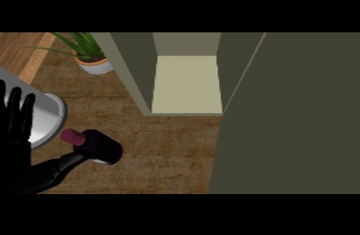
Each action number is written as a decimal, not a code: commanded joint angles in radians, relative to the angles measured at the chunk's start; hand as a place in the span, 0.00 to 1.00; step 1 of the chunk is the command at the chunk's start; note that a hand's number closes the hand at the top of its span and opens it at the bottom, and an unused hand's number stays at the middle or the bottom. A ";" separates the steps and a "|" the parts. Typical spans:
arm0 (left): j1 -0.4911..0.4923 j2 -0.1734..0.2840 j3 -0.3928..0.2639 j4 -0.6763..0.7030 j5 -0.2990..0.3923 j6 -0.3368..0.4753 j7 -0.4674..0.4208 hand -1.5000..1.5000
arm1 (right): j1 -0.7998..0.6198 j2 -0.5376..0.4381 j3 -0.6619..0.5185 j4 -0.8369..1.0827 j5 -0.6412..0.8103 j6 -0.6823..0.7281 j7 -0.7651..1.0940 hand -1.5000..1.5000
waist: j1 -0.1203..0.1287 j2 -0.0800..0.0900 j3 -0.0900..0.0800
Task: Pick up the wine, place it into the cabinet and close the cabinet
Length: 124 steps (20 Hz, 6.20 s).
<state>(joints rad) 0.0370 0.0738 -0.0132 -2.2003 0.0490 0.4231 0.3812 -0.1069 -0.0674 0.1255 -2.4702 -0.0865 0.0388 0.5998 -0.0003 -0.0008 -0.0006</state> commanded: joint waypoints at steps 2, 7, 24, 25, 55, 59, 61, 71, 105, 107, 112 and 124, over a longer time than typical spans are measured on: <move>0.043 0.031 0.112 0.067 0.099 -0.076 -0.057 0.00 | 0.069 0.007 0.021 -0.097 -0.036 0.015 0.014 0.00 | -0.001 0.000 0.000; 0.106 0.015 0.158 0.233 0.161 -0.168 -0.213 0.00 | 0.010 0.000 -0.017 -0.083 -0.046 0.001 0.048 0.00 | 0.000 0.000 0.000; 0.104 -0.035 0.202 0.710 0.191 -0.348 -0.560 0.00 | -0.015 0.048 0.073 -0.089 0.050 -0.048 0.072 0.00 | -0.001 0.000 0.000; 0.081 -0.001 0.247 0.771 0.228 -0.387 -0.579 0.00 | -0.020 0.021 0.034 -0.131 0.006 -0.034 0.101 0.00 | -0.003 0.000 0.000; -0.185 0.014 0.306 1.522 0.291 -0.666 -1.034 0.00 | 0.096 0.031 0.047 -0.149 -0.019 0.035 0.024 0.00 | -0.008 0.000 0.001; -0.244 0.011 0.310 1.596 0.283 -0.657 -1.084 0.00 | 0.019 0.035 0.023 -0.049 -0.007 0.034 0.016 0.00 | -0.005 0.001 0.000; -0.225 -0.014 0.292 1.614 0.259 -0.643 -1.148 0.00 | 0.016 0.026 -0.011 -0.057 -0.027 0.035 0.024 0.00 | -0.005 0.001 0.000; -0.333 0.030 0.364 1.697 0.340 -0.651 -1.130 1.00 | 0.060 0.017 -0.031 -0.080 -0.088 0.068 0.026 0.00 | -0.007 0.002 0.000; -0.256 -0.040 0.116 1.252 0.346 -0.727 -0.874 1.00 | -0.041 0.032 -0.029 -0.007 -0.036 0.050 0.050 0.00 | 0.004 -0.002 0.001; -0.150 -0.072 0.027 1.107 0.343 -0.692 -0.823 1.00 | 0.049 0.065 -0.012 -0.002 -0.023 0.062 -0.034 0.00 | 0.007 -0.004 0.002; -0.116 -0.073 -0.224 1.018 0.463 -0.464 -0.870 1.00 | 0.081 0.034 -0.053 -0.047 -0.082 0.089 -0.023 0.00 | -0.003 -0.002 0.001; -0.228 -0.074 -0.393 1.114 0.657 -0.222 -0.924 1.00 | -0.035 0.017 -0.036 -0.058 -0.070 0.046 0.120 0.00 | -0.008 0.001 0.000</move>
<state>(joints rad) -0.1254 0.0006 -0.3735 -1.1931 0.6364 0.1562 -0.4797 -0.1154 -0.0361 0.0966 -2.4495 -0.1080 0.1048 0.6265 -0.0046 -0.0006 -0.0002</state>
